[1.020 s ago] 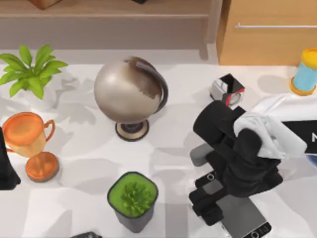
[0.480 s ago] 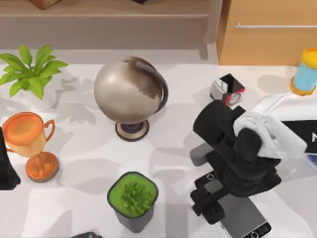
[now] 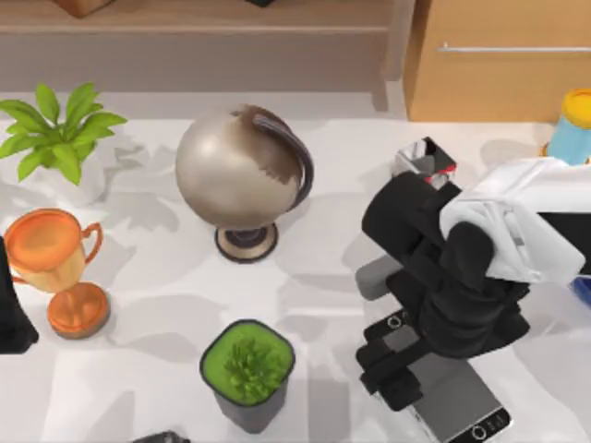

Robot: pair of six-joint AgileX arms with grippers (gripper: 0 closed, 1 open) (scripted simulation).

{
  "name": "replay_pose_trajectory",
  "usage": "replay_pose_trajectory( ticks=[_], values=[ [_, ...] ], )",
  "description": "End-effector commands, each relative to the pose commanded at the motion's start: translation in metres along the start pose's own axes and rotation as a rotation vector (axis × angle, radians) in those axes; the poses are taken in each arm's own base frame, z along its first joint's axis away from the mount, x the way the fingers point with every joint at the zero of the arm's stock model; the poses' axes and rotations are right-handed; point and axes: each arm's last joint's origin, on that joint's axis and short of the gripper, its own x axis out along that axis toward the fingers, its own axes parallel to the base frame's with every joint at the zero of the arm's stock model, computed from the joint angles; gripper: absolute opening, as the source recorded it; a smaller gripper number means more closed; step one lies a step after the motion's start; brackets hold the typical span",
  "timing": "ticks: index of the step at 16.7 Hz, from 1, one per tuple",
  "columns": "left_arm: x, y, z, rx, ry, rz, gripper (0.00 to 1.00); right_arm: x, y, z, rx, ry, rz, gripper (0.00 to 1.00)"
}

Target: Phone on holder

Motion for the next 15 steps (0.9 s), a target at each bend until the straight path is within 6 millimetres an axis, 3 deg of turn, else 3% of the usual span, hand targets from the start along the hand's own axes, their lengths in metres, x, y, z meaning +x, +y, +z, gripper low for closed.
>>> replay_pose_trajectory(
  ticks=[3, 7, 11, 15],
  values=[
    [0.000, 0.000, 0.000, 0.000, 0.000, 0.000, 1.00, -0.003, -0.001, 0.002, 0.003, -0.015, 0.004, 0.00],
    [0.000, 0.000, 0.000, 0.000, 0.000, 0.000, 1.00, -0.041, -0.017, 0.021, 0.036, -0.197, 0.037, 0.00],
    [0.000, 0.000, 0.000, 0.000, 0.000, 0.000, 1.00, -0.090, -0.057, 0.038, 0.115, -0.444, 0.045, 0.00],
    [0.000, 0.000, 0.000, 0.000, 0.000, 0.000, 1.00, -0.137, -0.117, 0.039, 0.227, -0.693, -0.009, 0.00]
  ],
)
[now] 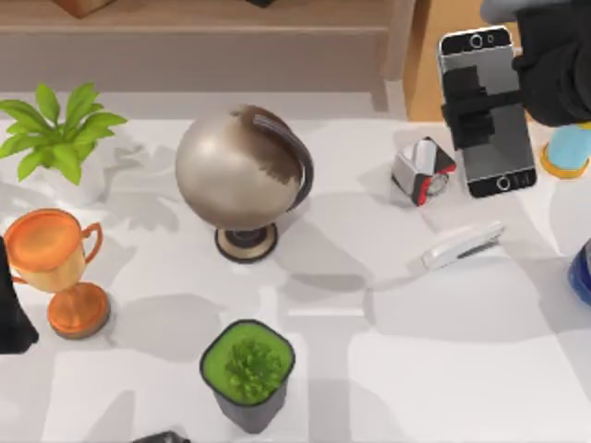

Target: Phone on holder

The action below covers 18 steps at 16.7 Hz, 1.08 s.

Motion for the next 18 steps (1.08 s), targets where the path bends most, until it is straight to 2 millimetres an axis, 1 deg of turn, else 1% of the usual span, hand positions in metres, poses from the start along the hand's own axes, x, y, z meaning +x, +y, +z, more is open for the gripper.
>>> replay_pose_trajectory(
  ticks=[2, 4, 6, 8, 11, 13, 15, 18],
  values=[
    [0.000, 0.000, 0.000, 0.000, 0.000, 0.000, 1.00, -0.015, -0.033, 0.012, 0.043, -0.111, -0.056, 0.00],
    [0.000, 0.000, 0.000, 0.000, 0.000, 0.000, 1.00, -0.029, -0.067, 0.017, 0.082, -0.207, -0.124, 0.00],
    [0.000, 0.000, 0.000, 0.000, 0.000, 0.000, 1.00, -0.044, -0.099, 0.014, 0.117, -0.288, -0.200, 0.00],
    [0.000, 0.000, 0.000, 0.000, 0.000, 0.000, 1.00, -0.058, -0.130, 0.006, 0.147, -0.354, -0.279, 0.00],
    [0.000, 0.000, 0.000, 0.000, 0.000, 0.000, 1.00, -0.074, -0.168, -0.017, 0.190, -0.423, -0.393, 0.00],
    [0.000, 0.000, 0.000, 0.000, 0.000, 0.000, 1.00, -0.082, -0.187, -0.036, 0.216, -0.450, -0.460, 0.00],
    [0.000, 0.000, 0.000, 0.000, 0.000, 0.000, 1.00, -0.085, -0.200, -0.058, 0.241, -0.456, -0.509, 0.00],
    [0.000, 0.000, 0.000, 0.000, 0.000, 0.000, 1.00, -0.082, -0.212, -0.091, 0.276, -0.438, -0.550, 0.00]
  ],
)
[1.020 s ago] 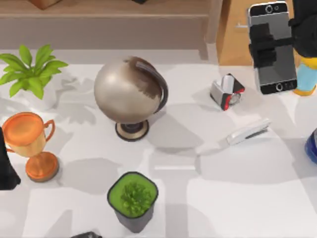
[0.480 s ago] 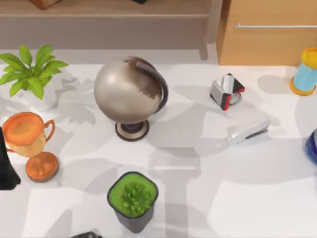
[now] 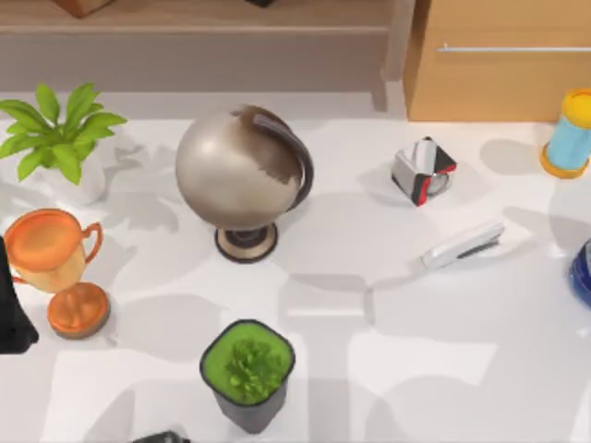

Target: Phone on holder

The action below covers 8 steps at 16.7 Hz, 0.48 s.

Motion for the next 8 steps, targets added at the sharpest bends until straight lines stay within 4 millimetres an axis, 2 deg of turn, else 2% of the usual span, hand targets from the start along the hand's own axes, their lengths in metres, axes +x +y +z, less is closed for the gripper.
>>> replay_pose_trajectory(
  ticks=[4, 8],
  values=[
    [0.000, 0.000, 0.000, 0.000, 0.000, 0.000, 1.00, -0.002, -0.012, -0.026, 0.017, 0.029, -0.028, 0.00],
    [0.000, 0.000, 0.000, 0.000, 0.000, 0.000, 1.00, -0.003, -0.013, -0.029, 0.019, 0.032, -0.031, 0.00]
  ],
)
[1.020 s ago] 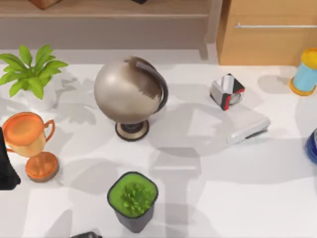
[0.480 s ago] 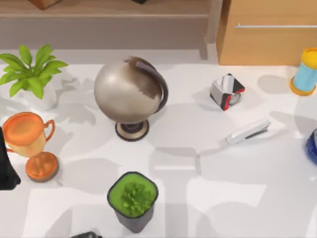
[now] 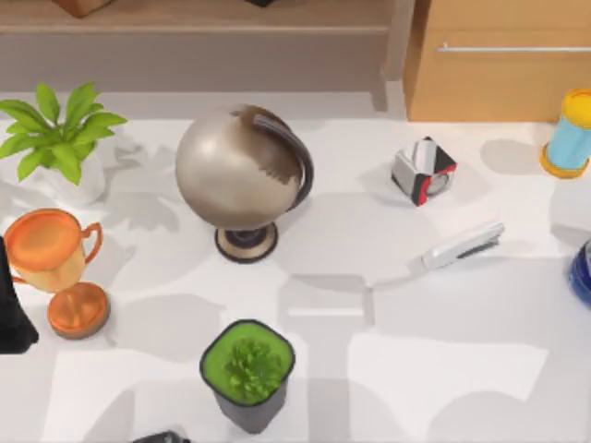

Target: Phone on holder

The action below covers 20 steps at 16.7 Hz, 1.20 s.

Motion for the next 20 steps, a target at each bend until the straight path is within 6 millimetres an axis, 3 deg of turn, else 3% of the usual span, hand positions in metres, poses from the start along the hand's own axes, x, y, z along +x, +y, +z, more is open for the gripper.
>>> replay_pose_trajectory(
  ticks=[8, 20],
  values=[
    [0.000, 0.000, 0.000, 0.000, 0.000, 0.000, 1.00, 0.005, 0.002, 0.000, -0.012, -0.010, 0.004, 0.00],
    [0.000, 0.000, 0.000, 0.000, 0.000, 0.000, 1.00, 0.050, 0.001, -0.002, 0.000, 0.000, 0.000, 0.00]
  ],
)
